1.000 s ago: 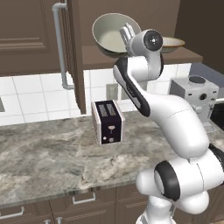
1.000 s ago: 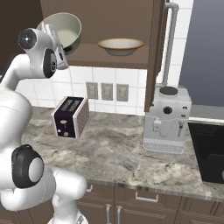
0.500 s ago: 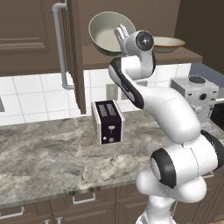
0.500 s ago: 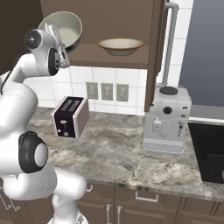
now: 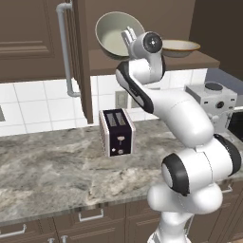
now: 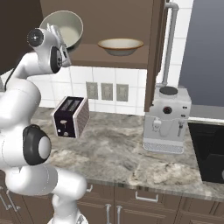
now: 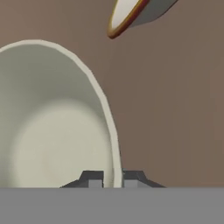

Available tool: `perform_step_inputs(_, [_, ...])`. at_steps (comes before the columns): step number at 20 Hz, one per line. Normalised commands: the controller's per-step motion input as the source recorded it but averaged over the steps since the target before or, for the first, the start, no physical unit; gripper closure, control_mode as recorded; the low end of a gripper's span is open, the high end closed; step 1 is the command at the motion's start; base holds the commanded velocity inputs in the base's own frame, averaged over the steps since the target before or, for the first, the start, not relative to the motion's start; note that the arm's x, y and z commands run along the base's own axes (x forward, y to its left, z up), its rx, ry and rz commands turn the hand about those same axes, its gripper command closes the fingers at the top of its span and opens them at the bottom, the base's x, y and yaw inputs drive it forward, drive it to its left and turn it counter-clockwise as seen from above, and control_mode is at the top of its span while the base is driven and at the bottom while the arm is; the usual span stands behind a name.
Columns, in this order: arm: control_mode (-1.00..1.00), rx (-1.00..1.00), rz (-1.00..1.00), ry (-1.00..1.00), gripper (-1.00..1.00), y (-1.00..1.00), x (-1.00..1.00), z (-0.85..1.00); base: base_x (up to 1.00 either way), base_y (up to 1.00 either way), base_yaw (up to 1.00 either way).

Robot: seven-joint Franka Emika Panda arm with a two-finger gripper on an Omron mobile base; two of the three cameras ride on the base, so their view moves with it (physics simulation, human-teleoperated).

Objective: Open the cabinet. Pick the bowls from the counter and place them in the cabinet. Then close the cabinet.

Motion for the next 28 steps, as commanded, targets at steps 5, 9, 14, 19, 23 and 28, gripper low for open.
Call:
perform_step_inputs(5, [-1.0,0.0,0.01,0.01,1.0,0.15,0.35,-0.26,0.0,0.0,0.0])
perform_step_inputs(9, [-1.0,0.0,0.01,0.0,-1.0,0.1,0.15,-0.22,0.0,0.0,0.0])
perform_step_inputs(14, [-1.0,0.0,0.01,-0.05,-1.0,0.0,0.0,0.0,0.0,0.0,0.0])
perform_step_inputs(19, [-1.0,0.0,0.04,-0.15,-1.0,0.0,-0.01,0.02,0.0,0.0,0.0])
perform_step_inputs(23, [-1.0,0.0,0.05,-0.2,-1.0,0.0,-0.08,0.06,0.0,0.0,0.0])
perform_step_inputs(28, [-1.0,0.0,0.07,-0.27,-1.0,0.0,-0.16,0.3,0.0,0.0,0.0])
